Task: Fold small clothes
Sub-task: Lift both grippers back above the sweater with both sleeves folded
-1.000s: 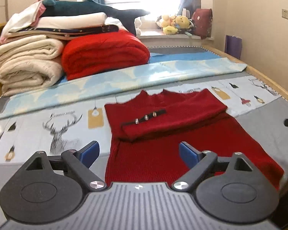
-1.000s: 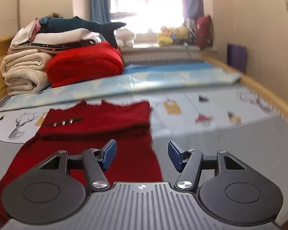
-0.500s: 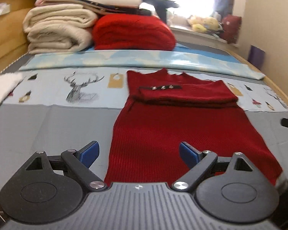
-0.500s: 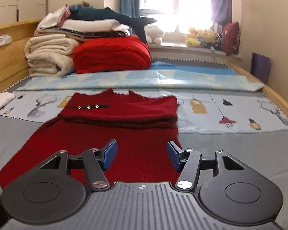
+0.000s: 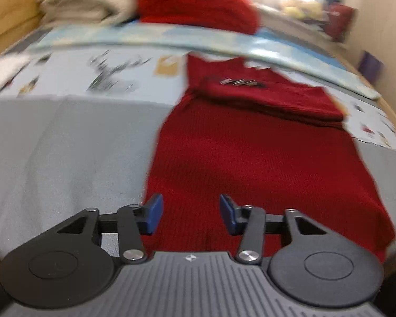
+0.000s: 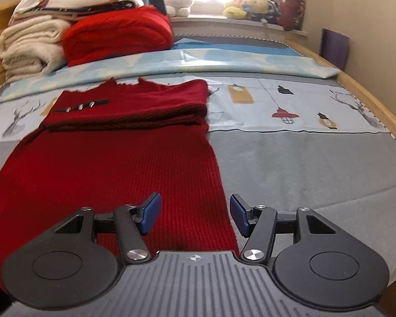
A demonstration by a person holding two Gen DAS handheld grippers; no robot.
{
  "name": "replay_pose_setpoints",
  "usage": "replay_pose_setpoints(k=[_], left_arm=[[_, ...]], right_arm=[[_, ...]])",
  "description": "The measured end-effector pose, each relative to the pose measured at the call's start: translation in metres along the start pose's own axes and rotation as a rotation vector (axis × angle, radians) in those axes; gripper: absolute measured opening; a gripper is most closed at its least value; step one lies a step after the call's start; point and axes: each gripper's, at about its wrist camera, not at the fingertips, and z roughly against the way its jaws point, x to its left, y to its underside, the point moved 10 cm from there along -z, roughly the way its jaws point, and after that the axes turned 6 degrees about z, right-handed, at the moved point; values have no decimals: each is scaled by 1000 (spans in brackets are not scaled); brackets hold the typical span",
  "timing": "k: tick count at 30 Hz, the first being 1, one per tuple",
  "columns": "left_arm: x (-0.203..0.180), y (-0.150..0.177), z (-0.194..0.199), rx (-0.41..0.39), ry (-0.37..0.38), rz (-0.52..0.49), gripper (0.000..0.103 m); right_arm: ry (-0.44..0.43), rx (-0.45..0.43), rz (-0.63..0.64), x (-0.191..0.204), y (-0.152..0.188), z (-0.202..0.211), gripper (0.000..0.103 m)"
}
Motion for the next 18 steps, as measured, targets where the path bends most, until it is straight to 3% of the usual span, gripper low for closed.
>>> replay_pose_setpoints(k=[5,10,15,18], left_arm=[[-91,-24,74,-160,209,-215,52],[-156,-44,139,-209,359,-256,53],[-171,-76,168,-250,409,-251,53],[-150,-83,154,-261,341,-262,53]], right_arm=[[-12,-42,-7,1,-10,2,59],[-19,-25,1,3,-9,-2,59],[-14,-21,-20,-1,-9,-1,60],[-14,-17,-30,-3,-9,0,60]])
